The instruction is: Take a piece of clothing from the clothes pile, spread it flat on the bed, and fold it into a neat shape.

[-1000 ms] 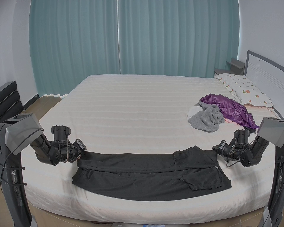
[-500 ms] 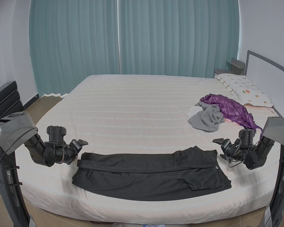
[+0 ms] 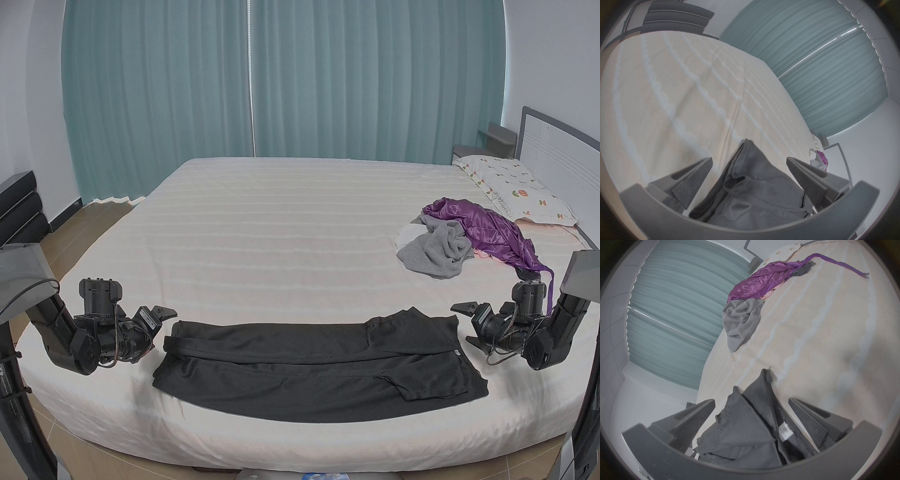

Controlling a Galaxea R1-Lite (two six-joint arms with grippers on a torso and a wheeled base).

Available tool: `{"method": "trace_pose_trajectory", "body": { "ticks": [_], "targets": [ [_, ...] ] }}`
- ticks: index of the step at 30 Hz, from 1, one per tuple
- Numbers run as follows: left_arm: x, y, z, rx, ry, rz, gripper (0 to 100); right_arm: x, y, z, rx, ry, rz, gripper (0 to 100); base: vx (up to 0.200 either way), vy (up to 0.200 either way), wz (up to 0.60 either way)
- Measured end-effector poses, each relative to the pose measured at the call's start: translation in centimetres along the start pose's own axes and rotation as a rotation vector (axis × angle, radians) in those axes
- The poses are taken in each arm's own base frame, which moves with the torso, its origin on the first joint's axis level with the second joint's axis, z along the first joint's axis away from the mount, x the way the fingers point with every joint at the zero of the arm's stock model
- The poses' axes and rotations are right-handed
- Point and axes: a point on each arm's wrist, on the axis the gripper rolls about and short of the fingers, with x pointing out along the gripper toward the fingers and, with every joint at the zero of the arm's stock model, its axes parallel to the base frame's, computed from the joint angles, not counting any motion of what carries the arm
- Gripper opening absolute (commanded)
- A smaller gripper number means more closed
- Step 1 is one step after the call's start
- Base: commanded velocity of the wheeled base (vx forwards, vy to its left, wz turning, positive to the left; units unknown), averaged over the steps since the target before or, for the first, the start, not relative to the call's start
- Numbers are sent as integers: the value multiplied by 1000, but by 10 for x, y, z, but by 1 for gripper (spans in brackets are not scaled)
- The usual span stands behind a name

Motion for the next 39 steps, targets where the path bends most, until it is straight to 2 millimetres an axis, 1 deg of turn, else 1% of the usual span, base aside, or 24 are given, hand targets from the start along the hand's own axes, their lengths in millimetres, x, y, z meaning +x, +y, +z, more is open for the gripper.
{"method": "trace_pose_trajectory", "body": {
  "ticks": [6,13,17,20,21,26,34,39],
  "targets": [
    [-3,3,-6,25,33,-1,100,-1,-1,-1,2,7,-2,100,0,0,0],
    [-8,10,-14,158,118,-41,100,-1,-1,-3,1,13,-3,100,0,0,0],
    [-4,10,-14,223,132,-61,100,0,0,-5,0,22,1,100,0,0,0],
    [-3,11,-15,239,148,-76,100,0,0,-5,-1,32,6,100,0,0,0],
    [-2,11,-15,242,153,-78,0,0,0,-5,-1,33,7,100,0,0,0],
    [-4,17,-19,234,172,-64,0,0,-1,-5,1,34,8,100,0,0,0],
    [-12,32,-19,202,180,-19,0,0,-2,-3,5,32,10,100,0,0,0],
    [-16,37,-21,194,183,3,0,-1,-3,-1,10,39,19,100,0,0,0]
  ]
}}
